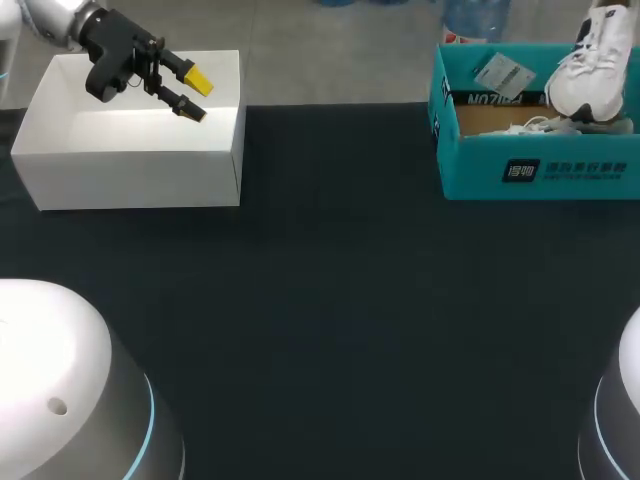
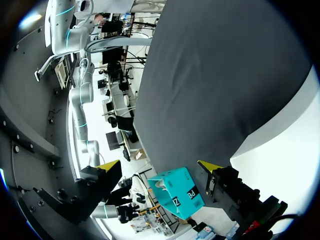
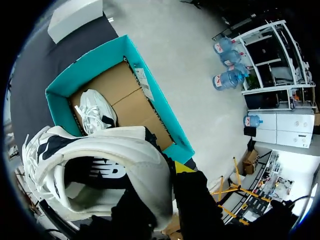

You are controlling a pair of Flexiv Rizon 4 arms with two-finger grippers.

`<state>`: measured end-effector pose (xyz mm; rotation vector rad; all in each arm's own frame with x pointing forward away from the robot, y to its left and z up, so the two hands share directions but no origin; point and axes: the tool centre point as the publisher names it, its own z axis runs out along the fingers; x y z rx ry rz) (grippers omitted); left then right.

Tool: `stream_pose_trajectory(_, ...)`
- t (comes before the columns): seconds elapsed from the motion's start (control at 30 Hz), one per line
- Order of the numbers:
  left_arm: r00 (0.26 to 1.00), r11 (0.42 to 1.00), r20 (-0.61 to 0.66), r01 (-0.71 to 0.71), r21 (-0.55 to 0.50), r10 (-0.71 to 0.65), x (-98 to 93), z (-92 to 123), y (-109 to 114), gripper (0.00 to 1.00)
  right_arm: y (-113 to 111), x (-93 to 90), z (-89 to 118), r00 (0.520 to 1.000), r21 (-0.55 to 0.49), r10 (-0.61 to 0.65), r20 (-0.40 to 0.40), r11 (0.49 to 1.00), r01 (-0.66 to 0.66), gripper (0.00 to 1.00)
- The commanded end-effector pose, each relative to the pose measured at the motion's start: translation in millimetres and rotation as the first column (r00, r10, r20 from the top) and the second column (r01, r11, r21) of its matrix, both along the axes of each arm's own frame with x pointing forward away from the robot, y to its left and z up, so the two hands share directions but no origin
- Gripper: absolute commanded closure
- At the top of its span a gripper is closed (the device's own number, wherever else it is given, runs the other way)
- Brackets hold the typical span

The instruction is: Take the shoe out of the shoebox, open the shoe tongue, remove and reinsert the insole, then place the shoe into the shoebox

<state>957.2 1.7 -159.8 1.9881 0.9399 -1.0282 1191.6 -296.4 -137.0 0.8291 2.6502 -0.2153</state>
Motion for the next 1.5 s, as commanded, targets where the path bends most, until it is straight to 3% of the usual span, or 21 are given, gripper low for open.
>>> stream_pose_trajectory(0.03,1.000,1.000,0.002,0.001,0.004,-0.001,-0.1,0.7,0.3,0.00,1.1,4.0,5.3,0.959,0.012,-0.278,-0.061,0.960,0.279,1.00)
stream_pose_trajectory(0.2,1.000,1.000,0.002,0.001,0.004,-0.001,-0.1,0.7,0.3,0.00,0.6,-3.6,4.5,0.864,0.004,-0.503,-0.011,0.864,0.503,1.00)
stream_pose_trajectory(0.3,1.000,1.000,0.002,0.001,0.004,-0.001,-0.1,0.7,0.3,0.00,-0.6,-10.0,5.4,0.771,-0.045,-0.636,0.021,0.770,0.636,1.00)
stream_pose_trajectory(0.4,1.000,1.000,0.002,0.001,0.004,-0.001,-0.1,0.7,0.3,0.00,-2.7,-13.7,6.6,0.711,-0.025,-0.701,0.046,0.711,0.703,1.00)
stream_pose_trajectory(1.0,1.000,1.000,0.002,0.001,0.004,-0.001,-0.1,0.7,0.3,0.00,-2.7,-13.7,6.6,0.711,-0.025,-0.701,0.046,0.711,0.703,1.00)
stream_pose_trajectory(1.03,1.000,1.000,0.002,0.001,0.004,-0.001,-0.1,0.7,0.3,0.00,-6.8,-15.0,3.2,0.646,-0.020,-0.758,0.087,0.647,0.762,1.00)
stream_pose_trajectory(1.13,1.000,1.000,0.002,0.001,0.004,-0.001,-0.1,0.7,0.3,0.00,-12.6,-17.7,-4.6,0.552,0.010,-0.827,0.107,0.556,0.831,1.00)
stream_pose_trajectory(1.27,1.000,1.000,0.002,0.001,0.004,-0.001,-0.1,0.7,0.3,0.00,-21.4,-20.8,-11.4,0.387,0.079,-0.909,0.155,0.402,0.912,1.00)
stream_pose_trajectory(1.43,1.000,1.000,0.002,0.001,0.004,-0.001,-0.1,0.7,0.3,0.00,-20.0,-17.2,-12.1,0.294,0.149,-0.936,0.192,0.324,0.934,1.00)
stream_pose_trajectory(1.5,1.000,1.000,0.002,0.001,0.004,-0.001,-0.1,0.7,0.3,0.00,-20.2,-15.9,-12.0,0.286,0.150,-0.939,0.193,0.316,0.937,1.00)
